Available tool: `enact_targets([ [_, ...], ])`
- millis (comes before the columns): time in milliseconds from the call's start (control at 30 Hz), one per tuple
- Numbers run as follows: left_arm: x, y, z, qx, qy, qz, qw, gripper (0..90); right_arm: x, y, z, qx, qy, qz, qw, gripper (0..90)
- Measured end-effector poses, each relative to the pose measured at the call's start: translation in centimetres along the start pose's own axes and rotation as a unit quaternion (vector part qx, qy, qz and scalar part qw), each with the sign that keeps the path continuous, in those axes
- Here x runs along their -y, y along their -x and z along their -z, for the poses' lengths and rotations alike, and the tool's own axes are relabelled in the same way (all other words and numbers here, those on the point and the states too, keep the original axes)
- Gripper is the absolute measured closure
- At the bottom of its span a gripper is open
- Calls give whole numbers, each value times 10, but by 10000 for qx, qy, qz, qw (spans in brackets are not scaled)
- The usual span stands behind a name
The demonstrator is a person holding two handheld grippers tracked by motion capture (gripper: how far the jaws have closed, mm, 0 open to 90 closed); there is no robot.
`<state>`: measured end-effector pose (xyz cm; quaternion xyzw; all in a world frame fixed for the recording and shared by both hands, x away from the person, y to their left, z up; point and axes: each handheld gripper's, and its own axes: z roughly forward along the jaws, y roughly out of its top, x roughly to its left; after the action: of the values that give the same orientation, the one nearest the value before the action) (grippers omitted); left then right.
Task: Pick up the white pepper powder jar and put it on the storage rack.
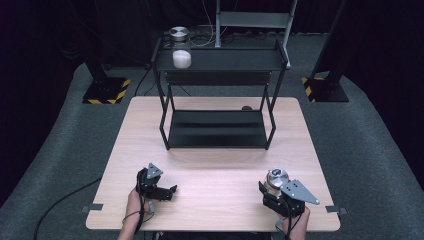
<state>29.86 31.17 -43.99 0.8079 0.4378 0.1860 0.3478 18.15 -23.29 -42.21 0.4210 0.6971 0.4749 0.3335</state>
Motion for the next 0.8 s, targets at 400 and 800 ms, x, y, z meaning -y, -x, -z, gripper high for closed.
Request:
enact_targets([
  [400,0,0,0,0,0,1,10000,0,-25,12,-20,-148,48,102,9998,298],
  [800,0,0,0,0,4,-4,10000,0,-48,18,-35,-272,185,196,9993,299],
])
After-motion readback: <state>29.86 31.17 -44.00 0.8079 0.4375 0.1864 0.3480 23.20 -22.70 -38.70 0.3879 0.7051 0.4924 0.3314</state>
